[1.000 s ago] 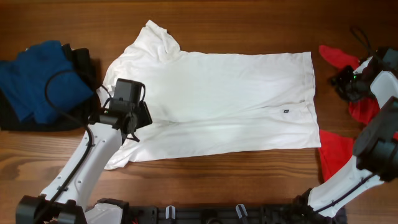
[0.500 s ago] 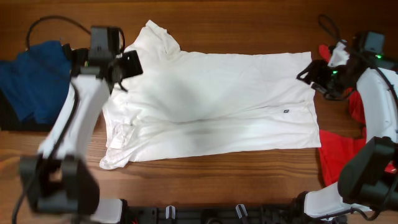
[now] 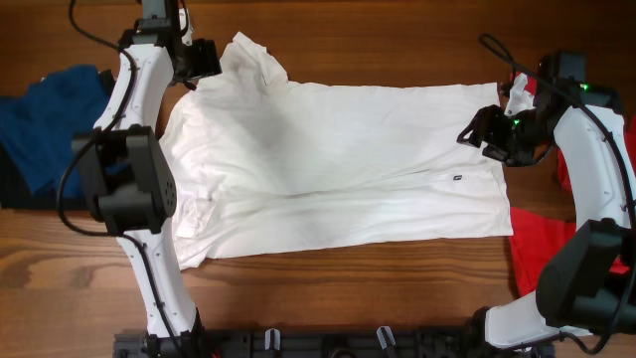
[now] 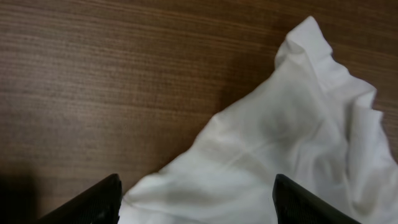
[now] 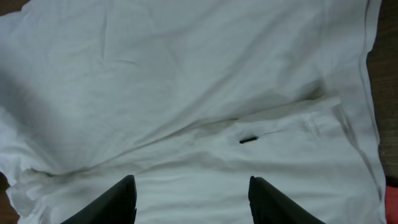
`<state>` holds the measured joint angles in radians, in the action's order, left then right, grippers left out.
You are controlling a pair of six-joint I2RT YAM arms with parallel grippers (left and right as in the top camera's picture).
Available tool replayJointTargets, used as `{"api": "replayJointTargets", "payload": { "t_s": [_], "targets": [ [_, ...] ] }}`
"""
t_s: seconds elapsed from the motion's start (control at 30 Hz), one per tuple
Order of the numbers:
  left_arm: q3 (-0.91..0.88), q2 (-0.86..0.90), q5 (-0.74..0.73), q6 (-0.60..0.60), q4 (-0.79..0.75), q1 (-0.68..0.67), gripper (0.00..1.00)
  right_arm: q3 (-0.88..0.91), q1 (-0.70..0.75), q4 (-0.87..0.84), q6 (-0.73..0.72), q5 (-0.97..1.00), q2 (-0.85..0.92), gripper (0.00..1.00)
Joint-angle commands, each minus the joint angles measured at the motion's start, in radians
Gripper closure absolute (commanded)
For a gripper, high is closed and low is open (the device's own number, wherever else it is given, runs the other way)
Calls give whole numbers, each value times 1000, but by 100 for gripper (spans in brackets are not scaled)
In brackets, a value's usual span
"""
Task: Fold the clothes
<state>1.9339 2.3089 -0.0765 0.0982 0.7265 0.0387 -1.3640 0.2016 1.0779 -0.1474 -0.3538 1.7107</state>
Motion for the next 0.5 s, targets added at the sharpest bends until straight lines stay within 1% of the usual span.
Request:
{"api": "replayJointTargets", "payload": {
  "t_s": [0.0,0.17,0.33,0.37,0.43,0.47],
  "targets": [
    [24,56,14,-61,-36,-1,23,-2,-2,6,17,21,-6,42],
    [24,106,8,-72,-68,-2,22,-2,-2,5,15,21,-6,42],
    [24,153,-32,-72,-44,-12,22,-2,-2,5,16,21,-6,42],
    [24,158,-35,-72,-38,-16,23,-2,-2,5,15,21,-6,42],
    [24,163,-39,-72,-13,-29,31,-2,-2,3,15,21,-6,42],
    [24,164,-39,-72,0,-37,37,-2,-2,0,15,21,-6,42]
  ]
}}
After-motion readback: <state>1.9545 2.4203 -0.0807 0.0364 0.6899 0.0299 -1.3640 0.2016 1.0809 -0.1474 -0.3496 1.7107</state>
